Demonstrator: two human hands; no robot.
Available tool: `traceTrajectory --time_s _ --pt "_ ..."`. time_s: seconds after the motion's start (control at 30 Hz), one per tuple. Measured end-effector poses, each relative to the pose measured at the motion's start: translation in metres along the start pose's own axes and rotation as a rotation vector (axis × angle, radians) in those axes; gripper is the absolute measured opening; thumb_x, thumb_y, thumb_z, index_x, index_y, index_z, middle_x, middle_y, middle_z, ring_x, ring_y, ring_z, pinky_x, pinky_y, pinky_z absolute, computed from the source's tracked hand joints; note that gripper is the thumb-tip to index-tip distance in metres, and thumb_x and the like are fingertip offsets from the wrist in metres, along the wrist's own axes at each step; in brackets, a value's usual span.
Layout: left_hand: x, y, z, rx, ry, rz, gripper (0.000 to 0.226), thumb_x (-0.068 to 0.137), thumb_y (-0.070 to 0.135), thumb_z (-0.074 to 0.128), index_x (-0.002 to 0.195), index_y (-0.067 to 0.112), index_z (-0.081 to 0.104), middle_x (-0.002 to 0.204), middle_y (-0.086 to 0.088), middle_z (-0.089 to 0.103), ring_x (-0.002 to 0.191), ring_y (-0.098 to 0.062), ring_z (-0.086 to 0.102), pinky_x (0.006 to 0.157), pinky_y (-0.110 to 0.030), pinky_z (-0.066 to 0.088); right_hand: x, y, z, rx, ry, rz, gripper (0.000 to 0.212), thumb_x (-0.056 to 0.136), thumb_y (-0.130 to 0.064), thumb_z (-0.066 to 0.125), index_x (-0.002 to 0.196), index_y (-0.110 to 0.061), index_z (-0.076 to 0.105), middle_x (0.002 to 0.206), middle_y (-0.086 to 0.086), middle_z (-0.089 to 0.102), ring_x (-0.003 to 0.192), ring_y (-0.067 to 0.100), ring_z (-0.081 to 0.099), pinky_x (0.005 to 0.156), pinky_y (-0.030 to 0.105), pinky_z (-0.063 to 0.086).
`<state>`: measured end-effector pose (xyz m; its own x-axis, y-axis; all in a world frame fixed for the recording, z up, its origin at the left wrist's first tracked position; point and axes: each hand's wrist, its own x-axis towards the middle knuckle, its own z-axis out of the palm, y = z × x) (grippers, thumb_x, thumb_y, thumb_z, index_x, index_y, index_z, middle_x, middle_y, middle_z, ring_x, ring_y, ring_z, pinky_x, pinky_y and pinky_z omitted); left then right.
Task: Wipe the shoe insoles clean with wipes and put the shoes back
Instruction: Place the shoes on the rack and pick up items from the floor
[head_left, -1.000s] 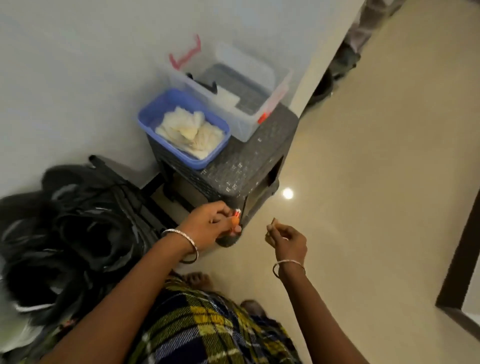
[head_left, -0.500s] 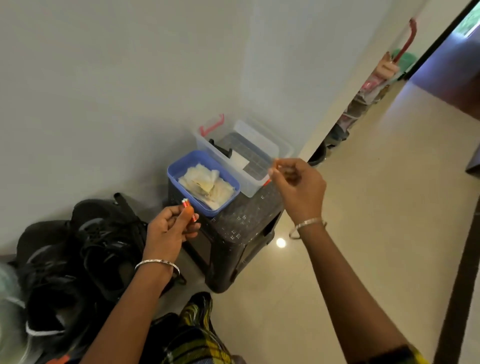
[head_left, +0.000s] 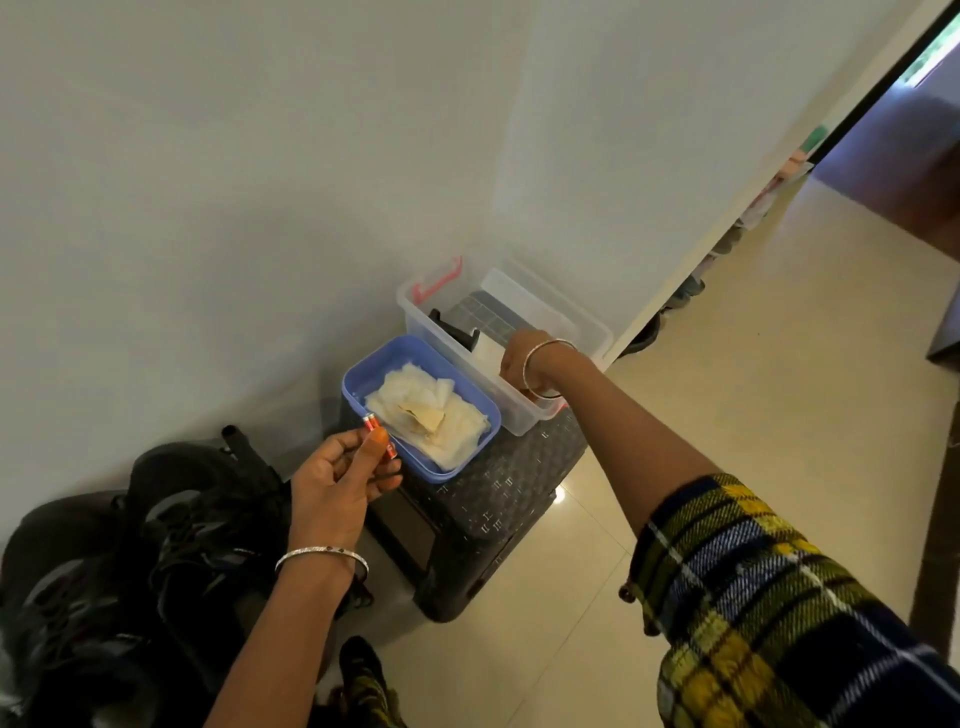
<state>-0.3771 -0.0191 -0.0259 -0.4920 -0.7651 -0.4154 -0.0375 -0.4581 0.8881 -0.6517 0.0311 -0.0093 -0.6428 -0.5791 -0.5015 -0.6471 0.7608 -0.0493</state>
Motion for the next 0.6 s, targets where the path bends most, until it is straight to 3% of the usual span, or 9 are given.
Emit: traceTrajectory --time_s 0.1,0.23,0.33,0.6 --pt "0.002 -0.001 0.003 0.020 -0.008 0.007 0.040 0.073 0.036 0.070 0.104 0.009 0.069 0.088 -0.006 0.074 0.080 -0.016 0.071 0.069 -0.030 0.058 0.008 0.000 0.006 -0.008 0.004 0.005 0.024 0.091 -0.013 0.061 0.110 -0.001 0.070 0.104 0.018 0.071 0.095 0.033 0.069 0.086 0.040 0.058" --pt "0.003 -0.003 0.004 0.045 0.020 0.005 0.045 0.072 0.038 0.070 0.107 0.009 0.069 0.092 -0.005 0.074 0.087 -0.017 0.070 0.076 -0.035 0.057 0.012 0.000 0.011 -0.067 0.027 -0.008 0.026 0.089 -0.007 0.065 0.114 0.001 0.069 0.098 0.017 0.068 0.082 0.027 0.061 0.086 0.037 0.056" --pt "0.004 -0.004 0.005 0.048 0.023 -0.002 0.040 0.076 0.034 0.070 0.108 0.009 0.068 0.093 -0.006 0.073 0.090 -0.019 0.070 0.077 -0.035 0.057 0.011 0.000 0.012 -0.076 0.026 -0.001 0.029 0.089 -0.007 0.067 0.117 0.001 0.067 0.112 0.019 0.069 0.092 0.030 0.066 0.089 0.036 0.055" --pt "0.002 -0.003 0.005 0.045 -0.007 -0.005 0.030 0.077 0.031 0.070 0.101 0.013 0.070 0.088 -0.005 0.074 0.084 -0.017 0.070 0.073 -0.032 0.058 0.007 -0.002 0.013 -0.091 0.044 -0.006 0.027 0.088 -0.009 0.071 0.114 -0.002 0.070 0.106 0.014 0.072 0.094 0.026 0.070 0.086 0.033 0.059"
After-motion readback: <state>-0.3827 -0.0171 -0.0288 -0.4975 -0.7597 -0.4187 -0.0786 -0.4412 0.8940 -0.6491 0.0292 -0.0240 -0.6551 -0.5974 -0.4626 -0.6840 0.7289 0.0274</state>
